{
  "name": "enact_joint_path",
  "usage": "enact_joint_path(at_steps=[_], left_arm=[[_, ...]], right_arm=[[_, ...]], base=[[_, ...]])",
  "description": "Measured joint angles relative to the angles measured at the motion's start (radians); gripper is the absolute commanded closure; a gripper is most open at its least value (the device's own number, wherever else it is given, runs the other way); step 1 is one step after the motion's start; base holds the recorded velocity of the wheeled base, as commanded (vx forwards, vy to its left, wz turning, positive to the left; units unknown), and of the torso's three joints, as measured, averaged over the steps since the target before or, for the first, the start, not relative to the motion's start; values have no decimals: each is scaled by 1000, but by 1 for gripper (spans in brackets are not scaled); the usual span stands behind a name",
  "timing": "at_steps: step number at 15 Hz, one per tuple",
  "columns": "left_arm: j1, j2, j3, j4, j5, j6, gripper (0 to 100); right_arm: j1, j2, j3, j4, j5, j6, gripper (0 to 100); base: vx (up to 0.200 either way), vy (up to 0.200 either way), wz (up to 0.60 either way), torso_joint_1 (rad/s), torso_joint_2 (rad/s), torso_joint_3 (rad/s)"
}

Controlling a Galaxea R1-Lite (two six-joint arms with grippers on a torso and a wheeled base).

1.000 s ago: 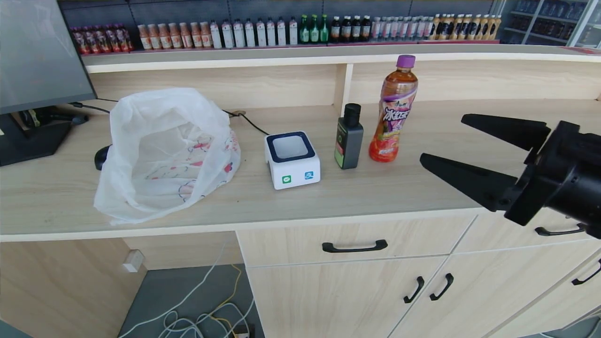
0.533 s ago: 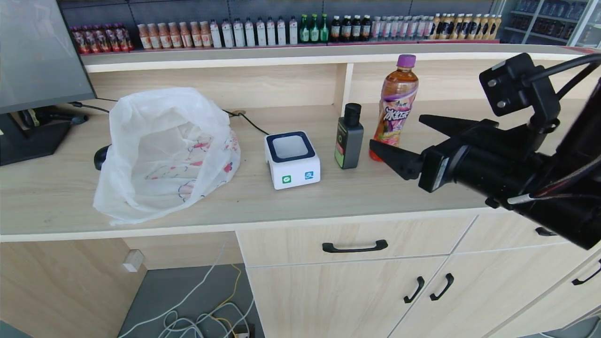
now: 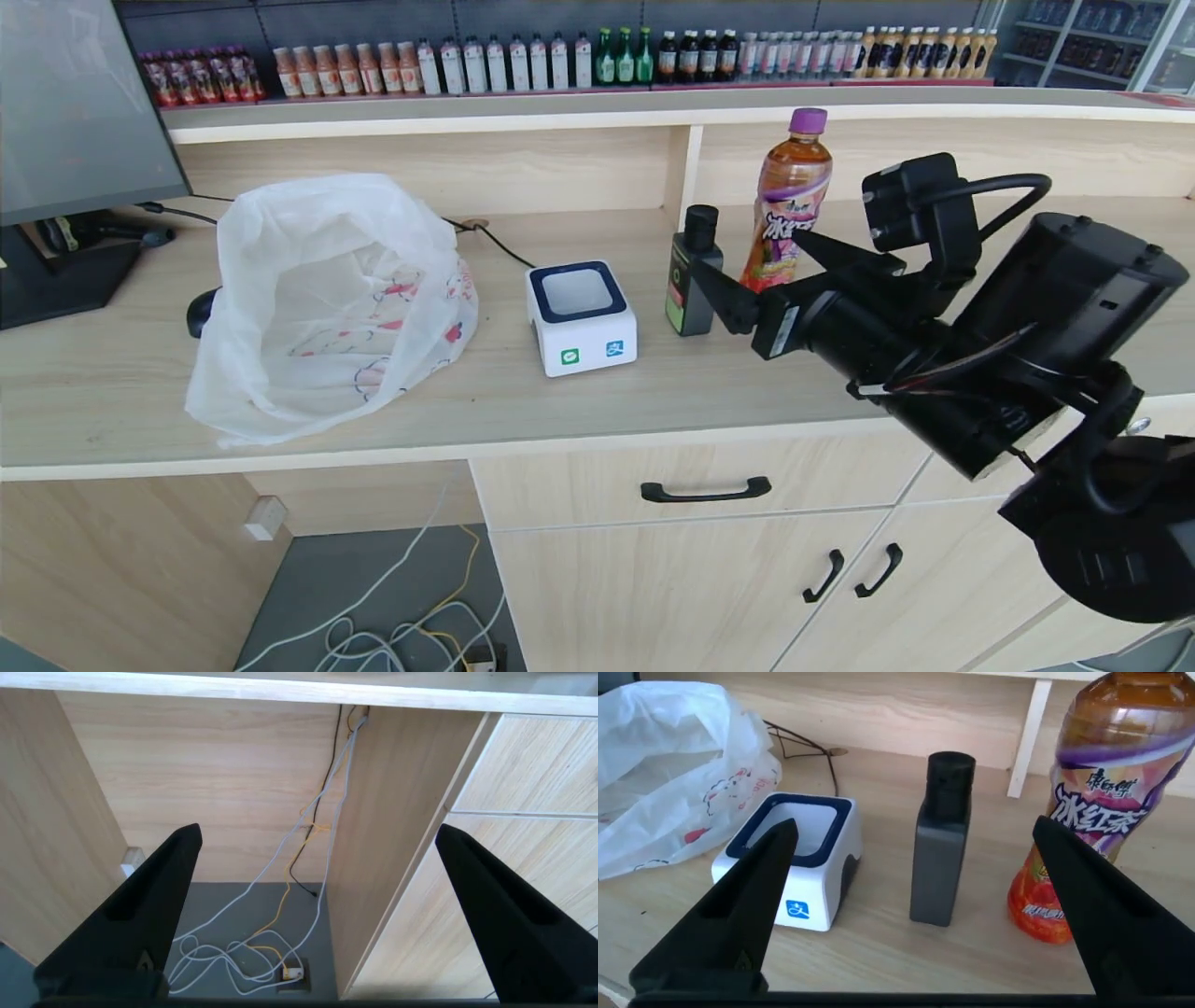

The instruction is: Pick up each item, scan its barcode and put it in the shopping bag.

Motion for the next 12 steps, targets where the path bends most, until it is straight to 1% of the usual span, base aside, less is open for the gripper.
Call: enact_joint_path(at_steps=[1, 3, 7, 12], left_arm=[[0, 0, 0, 0, 0, 0, 0], [0, 0, 0, 0, 0, 0, 0], [0, 0, 0, 0, 0, 0, 0], [0, 0, 0, 0, 0, 0, 0]], right_arm=[[0, 32, -7, -39, -3, 3, 0], [0, 81, -23, -72, -4, 6, 0], [-1, 140, -58, -78, -4, 41, 0], [-7, 216, -134, -104, -7, 66, 0]], base=[[0, 0, 0, 0, 0, 0], [0, 0, 0, 0, 0, 0], [0, 0, 0, 0, 0, 0], [0, 0, 0, 0, 0, 0]])
